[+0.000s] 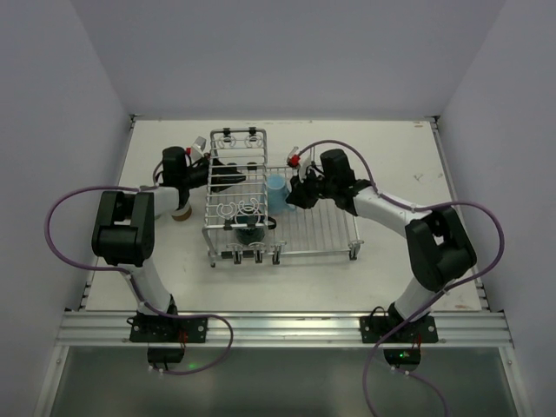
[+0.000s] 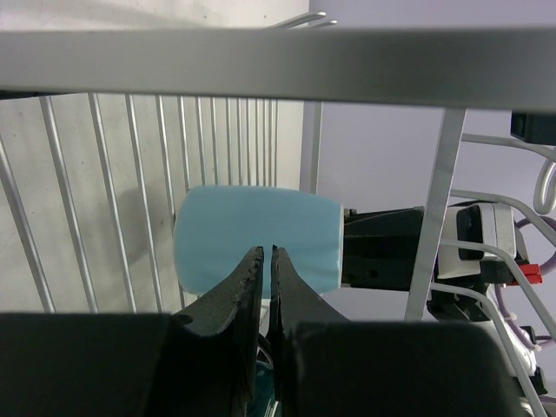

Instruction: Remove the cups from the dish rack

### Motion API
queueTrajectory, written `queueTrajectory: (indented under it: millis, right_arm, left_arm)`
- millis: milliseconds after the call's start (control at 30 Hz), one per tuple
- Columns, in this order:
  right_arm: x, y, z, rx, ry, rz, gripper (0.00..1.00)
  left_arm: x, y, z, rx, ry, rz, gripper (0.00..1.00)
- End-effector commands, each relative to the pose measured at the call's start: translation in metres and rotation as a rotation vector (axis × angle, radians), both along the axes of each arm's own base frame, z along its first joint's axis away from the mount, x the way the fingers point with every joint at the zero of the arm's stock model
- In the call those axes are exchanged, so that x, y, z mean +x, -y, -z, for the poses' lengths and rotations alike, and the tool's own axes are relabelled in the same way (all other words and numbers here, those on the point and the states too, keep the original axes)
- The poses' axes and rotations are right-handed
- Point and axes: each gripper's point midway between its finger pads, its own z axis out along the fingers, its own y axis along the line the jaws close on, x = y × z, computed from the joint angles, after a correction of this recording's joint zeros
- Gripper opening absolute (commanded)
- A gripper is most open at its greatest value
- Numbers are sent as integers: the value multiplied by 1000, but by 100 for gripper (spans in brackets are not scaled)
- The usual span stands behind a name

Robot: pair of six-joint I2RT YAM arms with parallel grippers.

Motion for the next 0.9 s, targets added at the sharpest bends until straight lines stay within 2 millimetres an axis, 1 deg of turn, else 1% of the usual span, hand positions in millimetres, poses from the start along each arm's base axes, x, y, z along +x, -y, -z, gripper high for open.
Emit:
queueTrajectory:
  millis: [0,67,100,167,200,267,367,633,733,800,833,867]
  right_arm:
    - [22,-5,-55,131,156,71,0]
    - [26,-4,-58,145,167,98,0]
    - [26,-3,-56,146,164,107,0]
    - [26,-3,-62,178,174,129,0]
    - [24,-1,-60,181,167,137,0]
    - [26,2,-68,199,175,172,0]
    - [26,4,-72,210,165,201,0]
    - [18,6,-94,268,144,235,0]
    - [16,8,-98,278,146,240,0]
    - [16,8,-97,273,147,244,0]
    - [18,9,-90,259,133,250,0]
    - [19,8,-86,252,130,249,0]
  left_arm:
    - [-2,-2,-10,-6,40,19,10]
    - [-3,-2,-11,-7,43,21,10]
    - [-3,-2,-10,-6,42,21,10]
    - [-4,-2,-9,-7,38,19,10]
    - [-4,-2,-10,-7,41,19,10]
    - [-4,-3,-8,-5,39,18,10]
    - [-4,-3,-7,-6,38,16,10]
    - [-5,-3,-6,-6,35,16,10]
    - [-5,-3,-7,-6,39,14,10]
    - [-5,-3,-5,-7,36,14,10]
    - [-5,-3,-6,-8,37,15,10]
    - [-4,-3,-7,-9,41,15,10]
